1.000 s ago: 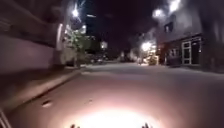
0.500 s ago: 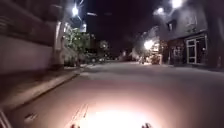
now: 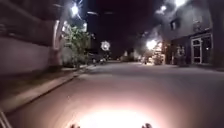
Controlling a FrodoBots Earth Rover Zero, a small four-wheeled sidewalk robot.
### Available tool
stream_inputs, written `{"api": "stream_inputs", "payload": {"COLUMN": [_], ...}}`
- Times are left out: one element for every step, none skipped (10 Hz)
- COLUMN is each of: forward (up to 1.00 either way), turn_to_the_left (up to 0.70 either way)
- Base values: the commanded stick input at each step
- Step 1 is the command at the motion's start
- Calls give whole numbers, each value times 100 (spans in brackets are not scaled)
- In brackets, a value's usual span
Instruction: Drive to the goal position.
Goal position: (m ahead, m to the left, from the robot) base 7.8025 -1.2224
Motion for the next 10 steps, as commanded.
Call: {"api": "stream_inputs", "payload": {"forward": [85, 85, 85, 85, 85, 85, 85, 85, 85, 85], "turn_to_the_left": [0, 0, 0, 0, 0, 0, 0, 0, 0, 0]}}
